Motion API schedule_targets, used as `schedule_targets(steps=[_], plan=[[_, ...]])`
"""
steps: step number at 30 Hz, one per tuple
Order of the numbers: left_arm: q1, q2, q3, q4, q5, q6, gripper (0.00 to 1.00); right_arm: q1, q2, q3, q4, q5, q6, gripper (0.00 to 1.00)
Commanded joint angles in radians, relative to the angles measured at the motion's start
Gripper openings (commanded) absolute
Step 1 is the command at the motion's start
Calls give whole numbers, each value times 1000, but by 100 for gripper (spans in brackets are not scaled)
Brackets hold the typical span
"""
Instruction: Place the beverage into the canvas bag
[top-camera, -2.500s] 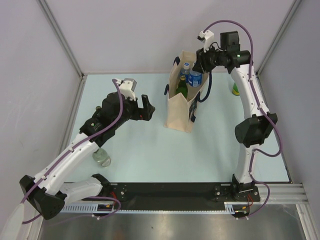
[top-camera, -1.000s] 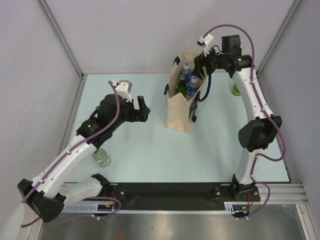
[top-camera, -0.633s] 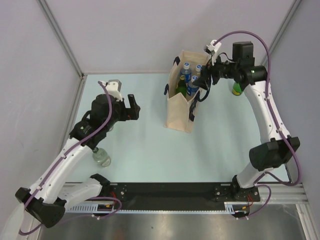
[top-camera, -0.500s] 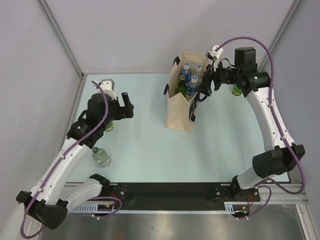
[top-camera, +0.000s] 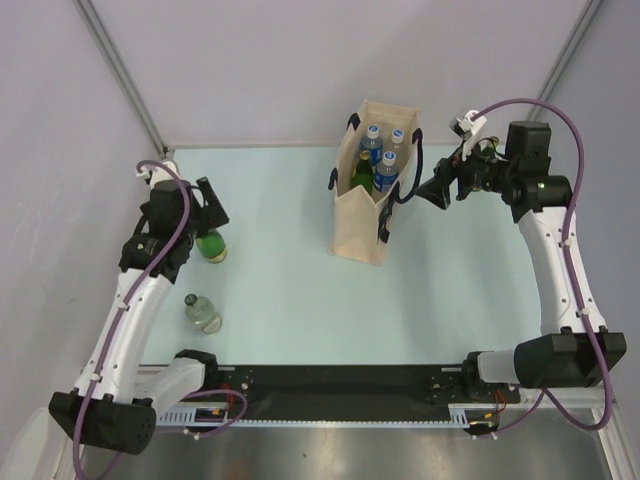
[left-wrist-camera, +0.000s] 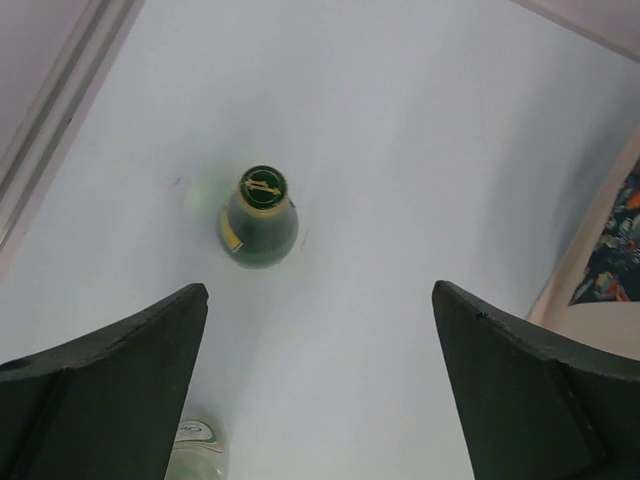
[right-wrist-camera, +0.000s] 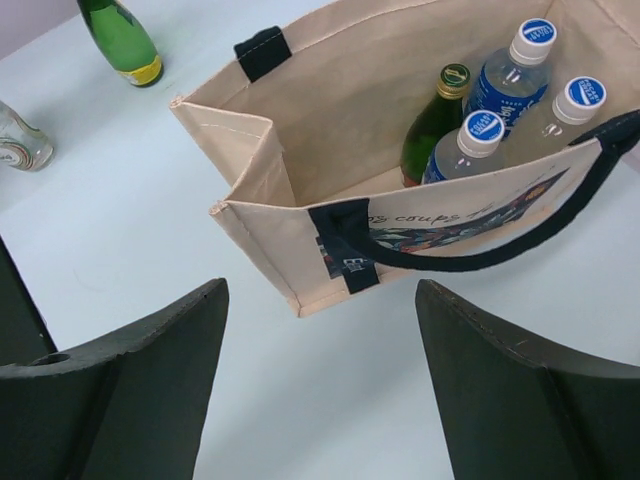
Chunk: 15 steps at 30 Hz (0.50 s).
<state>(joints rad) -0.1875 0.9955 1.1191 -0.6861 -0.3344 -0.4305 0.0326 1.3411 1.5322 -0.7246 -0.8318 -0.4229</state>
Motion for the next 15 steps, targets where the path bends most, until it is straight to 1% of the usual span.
schedule_targets(steps=[1, 2, 5, 7, 8, 10, 11, 13, 15], plan=[[78, 51, 22, -1, -28, -36, 100, -16, -51, -33, 60, -35, 33, 81], [114, 67, 19, 2, -22, -34, 100, -19, -54, -40, 66, -38, 38, 81], [167, 133, 19, 19, 20, -27, 100, -25, -60, -49, 71, -44, 45, 82], [183, 179, 18, 40, 43, -13, 99, -25, -63, -55, 71, -44, 50, 81], [198, 193, 16, 54, 55, -5, 98, -51, -66, -55, 74, -44, 52, 81], [224, 236, 16, 82, 83, 2, 95, -57, -69, -60, 73, -46, 55, 81], [235, 250, 16, 91, 103, 4, 92, -59, -69, -60, 73, -47, 55, 81], [240, 288, 21, 108, 109, 4, 90, -65, -74, -66, 77, -47, 61, 81], [244, 310, 28, 112, 123, 4, 86, -72, -77, -75, 82, -50, 65, 81]])
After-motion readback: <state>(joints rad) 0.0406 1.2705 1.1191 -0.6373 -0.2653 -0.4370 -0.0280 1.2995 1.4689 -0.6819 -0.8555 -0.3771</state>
